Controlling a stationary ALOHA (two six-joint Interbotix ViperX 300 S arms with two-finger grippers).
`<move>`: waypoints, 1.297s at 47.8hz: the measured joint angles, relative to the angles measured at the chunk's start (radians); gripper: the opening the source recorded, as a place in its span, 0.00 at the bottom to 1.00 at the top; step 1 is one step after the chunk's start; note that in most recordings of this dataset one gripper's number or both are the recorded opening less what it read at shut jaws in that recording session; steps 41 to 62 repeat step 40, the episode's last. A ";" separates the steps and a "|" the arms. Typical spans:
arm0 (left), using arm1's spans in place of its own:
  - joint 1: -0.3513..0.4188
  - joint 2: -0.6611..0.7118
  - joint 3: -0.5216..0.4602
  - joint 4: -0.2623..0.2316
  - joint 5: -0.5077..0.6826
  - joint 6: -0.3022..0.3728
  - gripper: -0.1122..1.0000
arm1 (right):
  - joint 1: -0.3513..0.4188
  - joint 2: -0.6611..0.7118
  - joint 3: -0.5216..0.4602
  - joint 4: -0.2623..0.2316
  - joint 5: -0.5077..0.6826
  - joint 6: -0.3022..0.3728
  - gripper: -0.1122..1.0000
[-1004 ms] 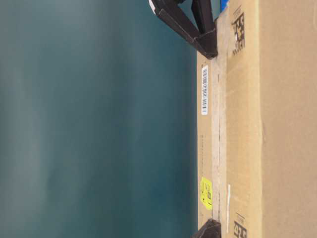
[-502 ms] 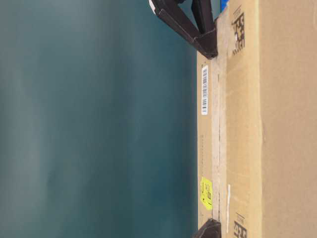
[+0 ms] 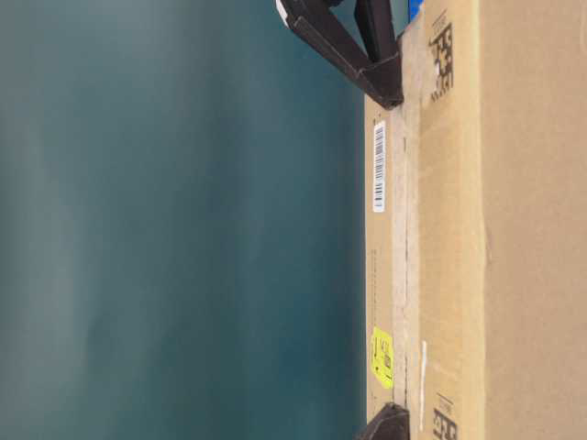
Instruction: Close the cardboard box.
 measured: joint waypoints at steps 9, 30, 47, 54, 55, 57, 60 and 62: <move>0.002 0.008 -0.011 0.000 0.015 -0.002 0.10 | 0.000 0.000 -0.002 0.000 0.002 0.000 0.10; 0.002 0.009 -0.014 0.000 0.023 -0.002 0.10 | 0.000 0.000 0.000 0.000 0.000 0.000 0.10; 0.000 0.009 -0.014 0.000 0.025 -0.002 0.10 | 0.000 0.000 0.000 0.000 0.000 0.000 0.10; 0.000 0.009 -0.014 0.000 0.025 -0.002 0.10 | 0.000 0.000 0.000 0.000 0.000 0.000 0.10; 0.000 0.009 -0.014 0.000 0.025 -0.002 0.10 | 0.000 0.000 0.000 0.000 0.000 0.000 0.10; 0.000 0.009 -0.014 0.000 0.025 -0.002 0.10 | 0.000 0.000 0.000 0.000 0.000 0.000 0.10; 0.000 0.009 -0.014 0.000 0.025 -0.002 0.10 | 0.000 0.000 0.000 0.000 0.000 0.000 0.10; 0.000 0.009 -0.014 0.000 0.025 -0.002 0.10 | 0.000 0.000 0.000 0.000 0.000 0.000 0.10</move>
